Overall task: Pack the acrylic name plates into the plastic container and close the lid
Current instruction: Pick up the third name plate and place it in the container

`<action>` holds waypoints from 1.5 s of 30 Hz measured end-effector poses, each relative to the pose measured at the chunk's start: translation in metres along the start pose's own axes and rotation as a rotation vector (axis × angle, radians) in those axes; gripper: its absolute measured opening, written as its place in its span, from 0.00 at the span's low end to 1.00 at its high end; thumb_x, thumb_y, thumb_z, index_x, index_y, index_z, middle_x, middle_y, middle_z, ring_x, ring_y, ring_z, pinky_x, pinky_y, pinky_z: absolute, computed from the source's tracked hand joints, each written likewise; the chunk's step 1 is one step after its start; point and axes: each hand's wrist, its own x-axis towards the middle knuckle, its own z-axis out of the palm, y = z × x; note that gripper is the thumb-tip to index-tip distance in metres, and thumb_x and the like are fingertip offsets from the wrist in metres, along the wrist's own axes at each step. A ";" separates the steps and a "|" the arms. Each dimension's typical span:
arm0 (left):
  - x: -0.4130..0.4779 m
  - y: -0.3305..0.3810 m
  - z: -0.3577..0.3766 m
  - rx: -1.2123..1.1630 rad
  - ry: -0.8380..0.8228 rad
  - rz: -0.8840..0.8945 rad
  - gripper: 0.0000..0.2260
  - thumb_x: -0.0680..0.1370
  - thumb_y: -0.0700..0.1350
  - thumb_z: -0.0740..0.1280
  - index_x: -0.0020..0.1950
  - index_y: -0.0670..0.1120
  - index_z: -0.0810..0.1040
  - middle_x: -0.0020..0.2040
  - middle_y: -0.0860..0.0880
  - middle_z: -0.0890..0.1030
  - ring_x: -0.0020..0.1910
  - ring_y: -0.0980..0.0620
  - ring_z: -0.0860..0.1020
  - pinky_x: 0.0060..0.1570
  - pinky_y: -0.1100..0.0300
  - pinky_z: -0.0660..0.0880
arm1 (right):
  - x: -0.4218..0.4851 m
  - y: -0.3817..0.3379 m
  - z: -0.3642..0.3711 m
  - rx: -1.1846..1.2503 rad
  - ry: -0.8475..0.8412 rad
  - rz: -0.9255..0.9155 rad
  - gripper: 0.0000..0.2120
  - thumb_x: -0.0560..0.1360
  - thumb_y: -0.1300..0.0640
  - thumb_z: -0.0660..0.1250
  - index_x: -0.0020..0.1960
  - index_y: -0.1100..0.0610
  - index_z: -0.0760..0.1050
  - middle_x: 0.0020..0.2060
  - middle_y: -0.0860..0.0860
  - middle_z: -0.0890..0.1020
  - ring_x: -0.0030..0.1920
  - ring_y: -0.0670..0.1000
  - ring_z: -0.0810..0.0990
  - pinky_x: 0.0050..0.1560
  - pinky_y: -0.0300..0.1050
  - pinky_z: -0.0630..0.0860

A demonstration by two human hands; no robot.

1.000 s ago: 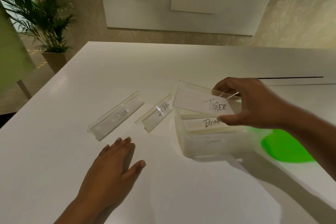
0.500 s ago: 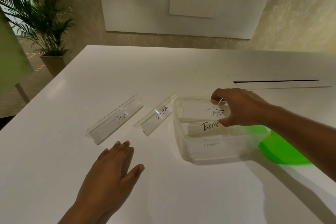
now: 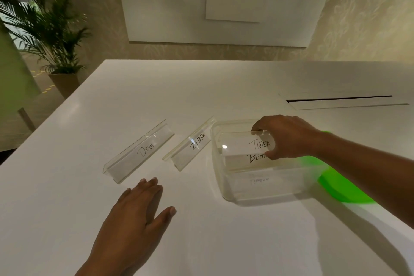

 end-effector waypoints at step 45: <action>-0.001 0.005 -0.003 0.003 -0.043 -0.059 0.36 0.71 0.72 0.51 0.73 0.56 0.68 0.76 0.61 0.62 0.74 0.63 0.56 0.73 0.60 0.49 | -0.056 -0.110 -0.041 0.537 0.492 -0.240 0.11 0.70 0.51 0.74 0.52 0.52 0.81 0.48 0.44 0.82 0.48 0.44 0.80 0.50 0.45 0.77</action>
